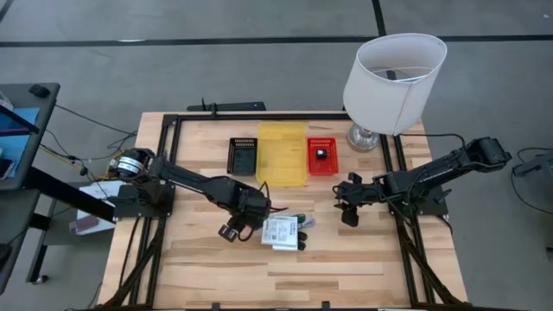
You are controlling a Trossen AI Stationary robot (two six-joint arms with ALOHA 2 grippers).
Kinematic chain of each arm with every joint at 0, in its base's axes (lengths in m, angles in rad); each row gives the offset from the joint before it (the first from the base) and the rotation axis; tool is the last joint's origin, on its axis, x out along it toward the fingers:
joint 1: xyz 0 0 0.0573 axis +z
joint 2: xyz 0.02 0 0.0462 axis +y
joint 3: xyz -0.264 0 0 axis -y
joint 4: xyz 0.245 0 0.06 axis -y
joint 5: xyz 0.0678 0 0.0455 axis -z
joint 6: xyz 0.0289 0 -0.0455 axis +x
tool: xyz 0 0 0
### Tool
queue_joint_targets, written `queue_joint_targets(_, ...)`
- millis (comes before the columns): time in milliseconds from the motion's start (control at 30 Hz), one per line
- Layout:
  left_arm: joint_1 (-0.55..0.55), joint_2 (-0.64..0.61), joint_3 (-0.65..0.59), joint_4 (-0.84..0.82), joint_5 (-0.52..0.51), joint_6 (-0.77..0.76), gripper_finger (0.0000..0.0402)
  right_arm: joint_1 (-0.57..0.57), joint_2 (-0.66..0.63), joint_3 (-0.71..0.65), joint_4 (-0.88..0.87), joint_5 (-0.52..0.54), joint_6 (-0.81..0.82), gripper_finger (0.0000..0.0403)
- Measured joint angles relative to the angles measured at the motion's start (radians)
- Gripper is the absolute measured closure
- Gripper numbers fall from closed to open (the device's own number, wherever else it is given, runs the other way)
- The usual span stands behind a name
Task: Pick and place items into bin
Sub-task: Put the pink charger adapter into the red bin
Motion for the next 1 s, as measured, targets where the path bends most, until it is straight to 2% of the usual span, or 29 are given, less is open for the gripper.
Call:
queue_joint_targets(233,0.027,-0.068,0.017,-0.081,-0.131,0.029,0.0257,-0.001,0.0,0.0,-0.001,0.0,0.0,0.027)
queue_joint_targets(567,0.075,-0.123,0.026,-0.112,-0.25,0.077,0.0259,-0.001,0.0,0.0,-0.001,0.004,0.0,0.0273)
queue_joint_targets(800,0.08,-0.157,0.1,-0.11,-0.404,0.112,0.0259,-0.001,0.0,0.0,-0.002,0.004,0.0,0.0274)
queue_joint_targets(1000,0.11,-0.157,0.187,-0.051,-0.424,0.144,0.026,-0.001,0.0,0.0,-0.002,0.004,0.0,0.0275)
